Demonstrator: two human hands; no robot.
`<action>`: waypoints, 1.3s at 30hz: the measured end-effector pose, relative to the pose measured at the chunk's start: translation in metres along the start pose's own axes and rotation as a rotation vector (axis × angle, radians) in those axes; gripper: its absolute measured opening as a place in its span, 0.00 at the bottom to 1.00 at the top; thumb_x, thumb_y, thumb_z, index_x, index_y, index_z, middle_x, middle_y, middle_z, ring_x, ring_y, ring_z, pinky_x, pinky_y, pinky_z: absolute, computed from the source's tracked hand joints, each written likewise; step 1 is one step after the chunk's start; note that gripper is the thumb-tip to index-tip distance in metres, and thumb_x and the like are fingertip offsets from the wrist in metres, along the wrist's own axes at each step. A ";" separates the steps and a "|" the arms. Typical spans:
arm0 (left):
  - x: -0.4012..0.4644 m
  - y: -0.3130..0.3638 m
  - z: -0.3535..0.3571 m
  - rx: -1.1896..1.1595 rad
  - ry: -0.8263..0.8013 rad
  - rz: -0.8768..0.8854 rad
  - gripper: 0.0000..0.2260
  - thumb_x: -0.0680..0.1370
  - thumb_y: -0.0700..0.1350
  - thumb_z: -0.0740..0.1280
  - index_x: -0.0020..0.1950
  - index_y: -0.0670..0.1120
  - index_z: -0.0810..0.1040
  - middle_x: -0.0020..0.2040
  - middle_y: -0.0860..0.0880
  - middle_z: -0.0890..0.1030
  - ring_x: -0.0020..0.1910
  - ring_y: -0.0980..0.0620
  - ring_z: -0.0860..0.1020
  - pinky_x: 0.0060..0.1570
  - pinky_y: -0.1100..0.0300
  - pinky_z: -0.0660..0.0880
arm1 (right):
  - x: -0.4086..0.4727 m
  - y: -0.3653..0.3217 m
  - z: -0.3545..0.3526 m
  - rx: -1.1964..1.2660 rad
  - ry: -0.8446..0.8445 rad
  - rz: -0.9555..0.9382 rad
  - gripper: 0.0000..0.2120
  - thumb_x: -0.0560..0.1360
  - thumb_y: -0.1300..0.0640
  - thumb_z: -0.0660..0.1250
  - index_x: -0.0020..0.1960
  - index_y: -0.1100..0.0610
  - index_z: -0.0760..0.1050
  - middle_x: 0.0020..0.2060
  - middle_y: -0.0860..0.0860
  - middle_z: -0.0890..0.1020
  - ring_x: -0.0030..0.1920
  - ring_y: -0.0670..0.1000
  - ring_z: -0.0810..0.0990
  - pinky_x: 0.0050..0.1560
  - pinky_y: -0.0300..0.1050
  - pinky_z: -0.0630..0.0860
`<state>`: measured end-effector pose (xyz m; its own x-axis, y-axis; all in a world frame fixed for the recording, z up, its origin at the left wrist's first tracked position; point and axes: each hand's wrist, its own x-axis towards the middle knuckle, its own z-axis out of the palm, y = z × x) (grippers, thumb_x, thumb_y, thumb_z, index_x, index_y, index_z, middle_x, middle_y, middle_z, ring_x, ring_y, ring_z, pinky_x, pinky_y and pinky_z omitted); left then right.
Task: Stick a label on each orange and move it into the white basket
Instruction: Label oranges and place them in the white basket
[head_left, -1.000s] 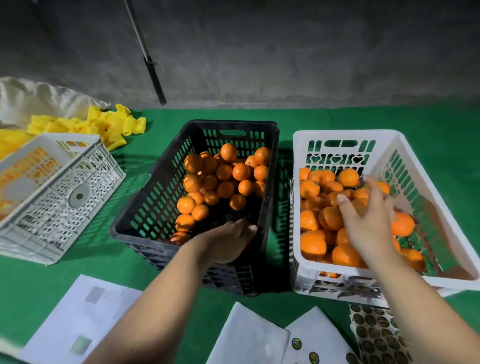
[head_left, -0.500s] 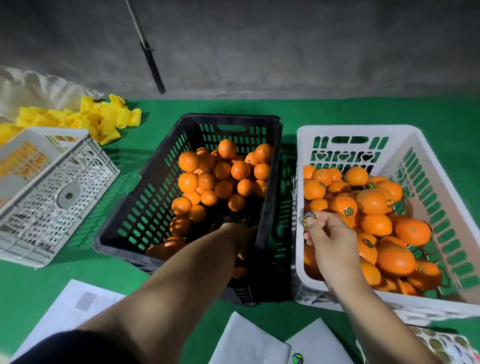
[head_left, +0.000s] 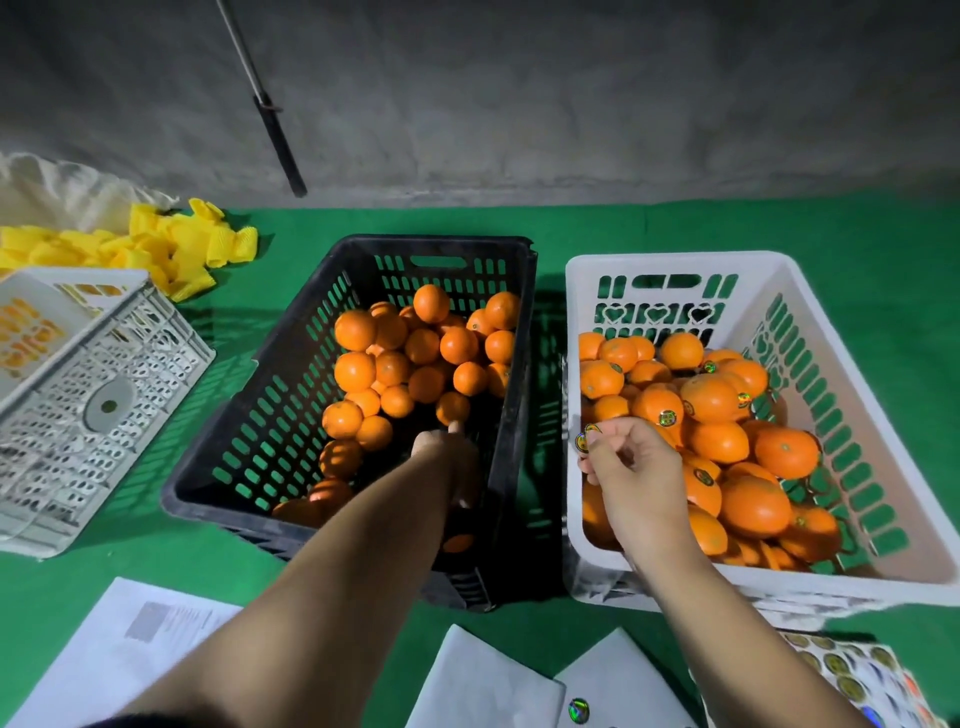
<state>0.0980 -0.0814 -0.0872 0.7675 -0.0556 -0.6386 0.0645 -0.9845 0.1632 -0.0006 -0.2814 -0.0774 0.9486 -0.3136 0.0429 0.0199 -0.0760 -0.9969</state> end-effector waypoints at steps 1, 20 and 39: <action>-0.006 0.004 -0.011 -0.151 0.017 -0.005 0.27 0.82 0.51 0.67 0.80 0.49 0.67 0.80 0.39 0.62 0.75 0.38 0.70 0.63 0.46 0.75 | 0.001 0.000 0.000 0.009 0.006 0.004 0.05 0.81 0.59 0.69 0.49 0.49 0.80 0.40 0.50 0.83 0.45 0.55 0.83 0.53 0.60 0.82; -0.228 0.012 0.049 -1.039 0.273 0.678 0.33 0.76 0.57 0.73 0.76 0.65 0.59 0.64 0.47 0.75 0.50 0.53 0.83 0.48 0.60 0.81 | -0.104 -0.084 -0.026 0.438 -0.097 0.155 0.12 0.71 0.48 0.77 0.52 0.52 0.86 0.42 0.57 0.86 0.40 0.51 0.85 0.44 0.42 0.82; -0.268 0.033 0.066 -1.300 0.242 0.684 0.20 0.82 0.66 0.55 0.66 0.56 0.73 0.48 0.43 0.75 0.36 0.51 0.75 0.38 0.57 0.75 | -0.154 -0.135 -0.045 0.134 -0.194 -0.093 0.10 0.78 0.65 0.71 0.44 0.50 0.84 0.35 0.67 0.76 0.32 0.54 0.79 0.32 0.49 0.74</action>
<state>-0.1477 -0.1096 0.0397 0.9596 -0.2773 -0.0471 0.0668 0.0618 0.9958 -0.1632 -0.2654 0.0536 0.9833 -0.1224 0.1347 0.1397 0.0337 -0.9896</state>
